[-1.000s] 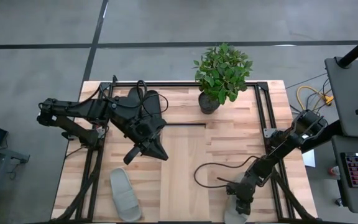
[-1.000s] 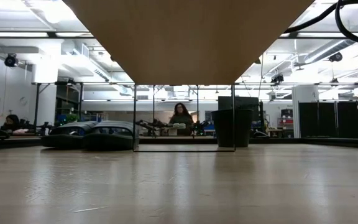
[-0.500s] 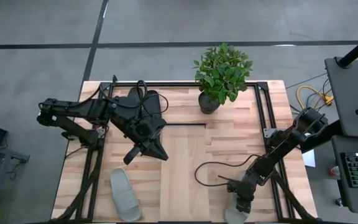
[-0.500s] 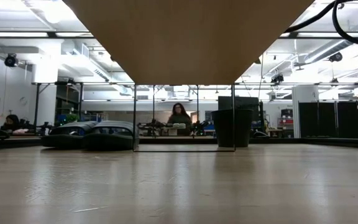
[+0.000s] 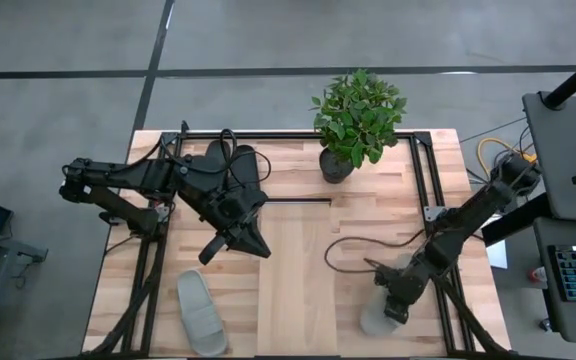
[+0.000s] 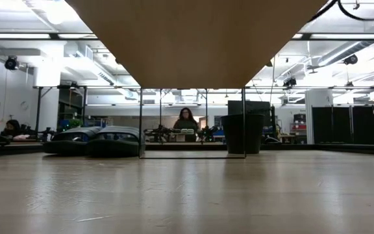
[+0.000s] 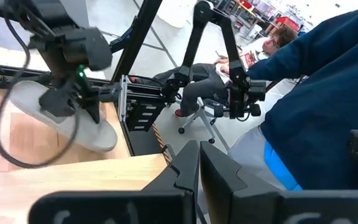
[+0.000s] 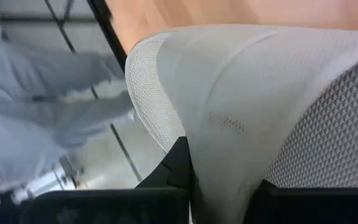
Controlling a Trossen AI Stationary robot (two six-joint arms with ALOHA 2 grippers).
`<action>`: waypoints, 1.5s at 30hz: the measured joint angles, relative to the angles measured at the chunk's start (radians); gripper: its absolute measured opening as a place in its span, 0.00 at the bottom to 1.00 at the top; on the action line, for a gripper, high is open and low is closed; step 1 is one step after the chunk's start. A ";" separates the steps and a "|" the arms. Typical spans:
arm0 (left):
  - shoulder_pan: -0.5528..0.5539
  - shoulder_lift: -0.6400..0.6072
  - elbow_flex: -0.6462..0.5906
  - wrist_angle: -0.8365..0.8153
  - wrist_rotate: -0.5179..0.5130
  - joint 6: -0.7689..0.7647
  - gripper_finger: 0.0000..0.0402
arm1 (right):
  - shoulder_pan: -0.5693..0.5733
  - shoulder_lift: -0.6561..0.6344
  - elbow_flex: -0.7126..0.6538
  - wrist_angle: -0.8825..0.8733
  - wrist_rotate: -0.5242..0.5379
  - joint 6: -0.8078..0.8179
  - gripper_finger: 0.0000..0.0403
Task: Pick and place slides into the shelf
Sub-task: Put the right gray slipper on the shelf
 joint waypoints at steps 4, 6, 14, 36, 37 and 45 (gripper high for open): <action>0.000 0.000 -0.001 0.000 -0.002 0.001 0.00 | -0.027 -0.078 0.000 -0.052 0.070 0.004 0.02; 0.000 0.005 -0.001 0.001 -0.003 0.001 0.00 | -0.042 -0.111 0.000 -0.072 0.092 0.004 0.02; 0.000 0.027 -0.001 0.000 -0.003 0.000 0.00 | -0.105 -0.204 0.000 -0.108 0.151 -0.015 0.02; 0.002 0.037 0.004 0.189 -0.116 0.003 0.00 | -0.228 -0.284 0.186 -0.213 0.328 -0.147 0.02; 0.002 0.037 0.004 0.190 -0.125 0.003 0.00 | -0.234 -0.284 0.201 -0.225 0.341 -0.153 0.02; 0.003 0.034 0.004 0.193 -0.174 0.034 0.00 | -0.295 -0.282 0.316 -0.246 0.423 -0.203 0.02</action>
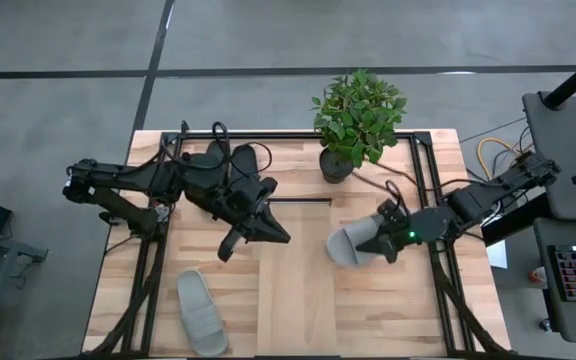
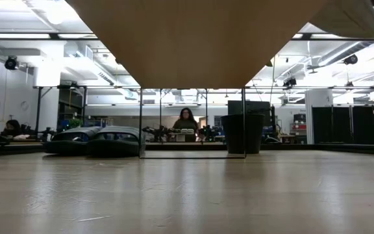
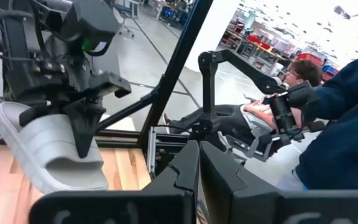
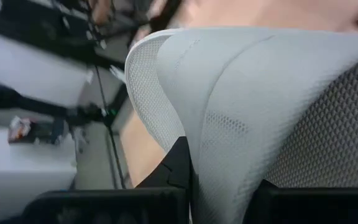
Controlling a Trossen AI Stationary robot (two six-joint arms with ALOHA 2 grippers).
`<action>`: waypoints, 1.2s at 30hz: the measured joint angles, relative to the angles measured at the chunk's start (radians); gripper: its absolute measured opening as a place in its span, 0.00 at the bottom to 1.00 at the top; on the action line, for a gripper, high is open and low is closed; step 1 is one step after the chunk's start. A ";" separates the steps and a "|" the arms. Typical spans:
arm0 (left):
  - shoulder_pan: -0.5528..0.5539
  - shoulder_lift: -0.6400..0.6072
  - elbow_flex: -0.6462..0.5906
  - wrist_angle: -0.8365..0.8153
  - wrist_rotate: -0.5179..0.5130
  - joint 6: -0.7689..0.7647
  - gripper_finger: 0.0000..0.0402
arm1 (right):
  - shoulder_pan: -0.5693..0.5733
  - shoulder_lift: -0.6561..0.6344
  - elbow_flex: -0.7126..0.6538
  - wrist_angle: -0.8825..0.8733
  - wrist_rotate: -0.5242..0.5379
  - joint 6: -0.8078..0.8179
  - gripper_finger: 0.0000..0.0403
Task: Pick and place slides into the shelf
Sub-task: Put the right gray slipper on the shelf
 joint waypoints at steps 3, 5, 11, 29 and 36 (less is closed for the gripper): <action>0.000 -0.004 0.000 0.005 -0.014 0.022 0.00 | -0.025 0.000 0.039 -0.002 0.033 -0.022 0.02; 0.001 -0.009 0.000 0.006 -0.016 0.037 0.00 | -0.040 0.001 0.062 -0.002 0.051 -0.031 0.02; 0.004 -0.047 0.000 0.006 -0.068 0.092 0.00 | -0.071 0.023 0.124 -0.021 0.085 -0.030 0.02; 0.006 -0.183 0.002 -0.164 -0.330 0.231 0.00 | -0.086 0.239 0.258 0.142 0.133 0.054 0.02; 0.006 -0.193 0.002 -0.271 -0.341 0.249 0.00 | -0.099 0.294 0.257 0.218 0.140 0.086 0.02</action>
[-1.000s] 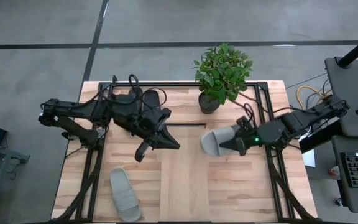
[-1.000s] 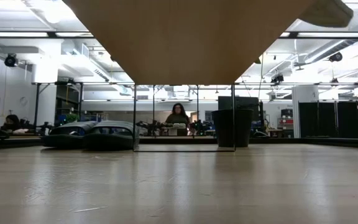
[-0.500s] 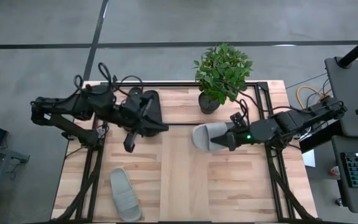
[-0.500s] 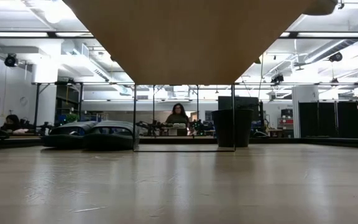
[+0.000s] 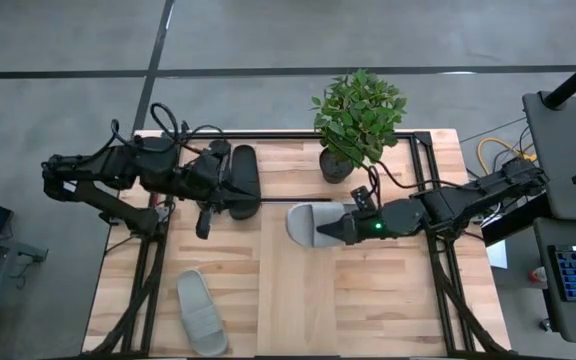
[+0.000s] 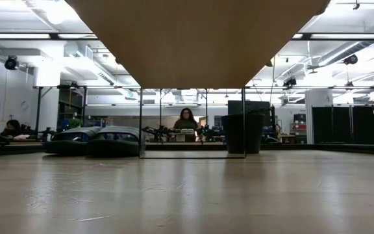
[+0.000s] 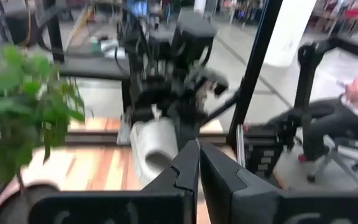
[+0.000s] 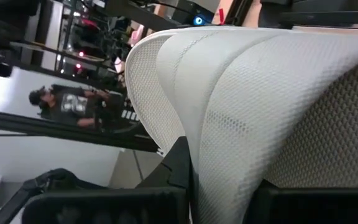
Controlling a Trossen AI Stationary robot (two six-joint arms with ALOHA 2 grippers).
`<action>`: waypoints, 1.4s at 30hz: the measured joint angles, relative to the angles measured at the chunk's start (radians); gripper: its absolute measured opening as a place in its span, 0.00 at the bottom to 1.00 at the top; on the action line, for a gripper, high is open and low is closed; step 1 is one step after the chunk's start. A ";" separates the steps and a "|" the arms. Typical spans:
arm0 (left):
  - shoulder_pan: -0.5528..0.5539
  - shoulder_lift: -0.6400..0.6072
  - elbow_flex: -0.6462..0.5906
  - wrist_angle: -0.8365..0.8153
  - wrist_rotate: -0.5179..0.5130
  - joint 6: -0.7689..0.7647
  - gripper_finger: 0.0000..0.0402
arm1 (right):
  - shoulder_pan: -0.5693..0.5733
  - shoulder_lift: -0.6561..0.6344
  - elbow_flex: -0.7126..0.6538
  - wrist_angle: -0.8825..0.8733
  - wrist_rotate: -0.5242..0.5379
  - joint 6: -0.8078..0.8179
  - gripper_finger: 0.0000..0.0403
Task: Pick and place slides into the shelf
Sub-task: Put the right gray slipper on the shelf
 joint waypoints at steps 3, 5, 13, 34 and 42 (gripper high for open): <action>0.000 0.000 0.000 -0.066 0.000 -0.004 0.00 | -0.005 0.003 0.002 0.015 0.024 0.000 0.02; 0.000 0.002 -0.001 -0.079 0.000 -0.028 0.00 | -0.011 0.001 0.002 0.020 0.057 -0.013 0.02; -0.002 0.006 -0.001 -0.084 0.126 -0.177 0.01 | -0.026 -0.010 0.029 0.059 0.102 -0.116 0.02; 0.000 0.028 -0.009 -0.028 -0.077 -0.608 0.58 | -0.037 0.130 0.302 -0.112 0.097 -0.346 0.02; -0.001 0.045 -0.009 -0.023 -0.089 -0.655 0.60 | -0.037 0.145 0.342 -0.127 0.100 -0.383 0.02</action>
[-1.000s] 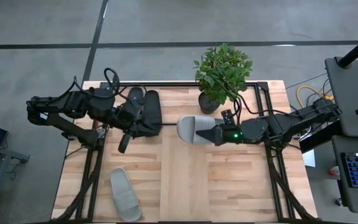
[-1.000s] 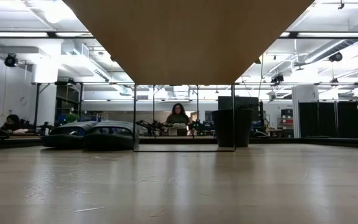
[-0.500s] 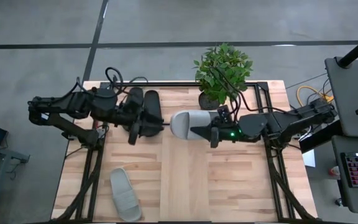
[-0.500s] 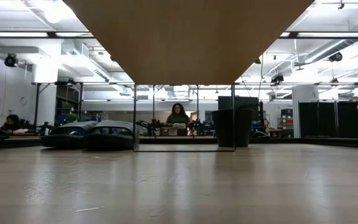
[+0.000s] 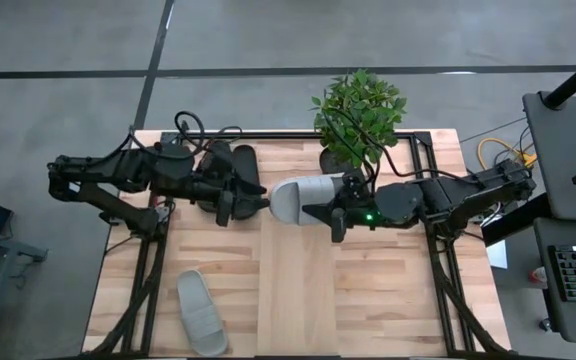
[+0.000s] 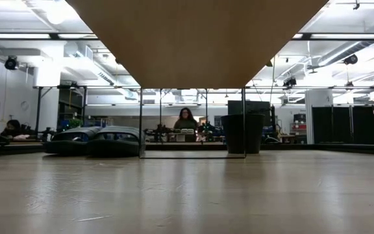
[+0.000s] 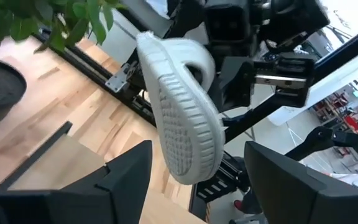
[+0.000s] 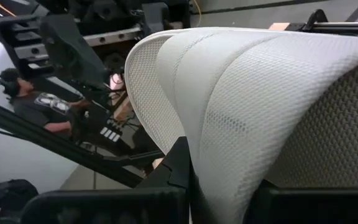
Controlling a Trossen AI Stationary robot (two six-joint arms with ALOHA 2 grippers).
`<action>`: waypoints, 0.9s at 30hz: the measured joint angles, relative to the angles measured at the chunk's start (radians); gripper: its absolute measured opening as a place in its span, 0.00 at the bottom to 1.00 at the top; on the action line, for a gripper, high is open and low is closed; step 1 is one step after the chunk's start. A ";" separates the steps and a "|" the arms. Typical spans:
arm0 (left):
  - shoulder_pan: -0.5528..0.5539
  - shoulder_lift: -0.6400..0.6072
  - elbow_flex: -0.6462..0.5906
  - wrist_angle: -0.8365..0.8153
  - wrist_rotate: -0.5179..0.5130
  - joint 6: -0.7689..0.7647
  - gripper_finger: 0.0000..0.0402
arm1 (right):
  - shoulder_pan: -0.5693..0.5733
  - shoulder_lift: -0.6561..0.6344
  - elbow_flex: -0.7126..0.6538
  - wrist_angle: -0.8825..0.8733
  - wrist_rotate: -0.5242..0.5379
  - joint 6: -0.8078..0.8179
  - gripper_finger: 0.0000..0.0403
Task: Pick and place slides into the shelf
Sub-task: Put the right gray slipper on the shelf
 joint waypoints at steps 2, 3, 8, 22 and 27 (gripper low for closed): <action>0.000 0.008 -0.001 0.015 0.000 -0.003 0.60 | -0.003 0.000 0.003 0.000 0.000 -0.001 0.02; 0.000 0.013 -0.001 0.034 0.000 -0.004 0.60 | -0.004 0.000 0.003 0.003 0.000 -0.001 0.02; -0.001 0.038 -0.001 0.094 0.000 -0.005 0.60 | -0.013 0.000 0.003 0.006 0.000 -0.005 0.02; -0.001 0.084 -0.001 0.124 0.012 -0.006 0.60 | -0.016 -0.001 0.003 0.028 0.000 -0.021 0.02; -0.001 0.086 -0.001 0.124 0.010 -0.003 0.60 | -0.019 -0.001 0.003 0.027 -0.001 -0.028 0.02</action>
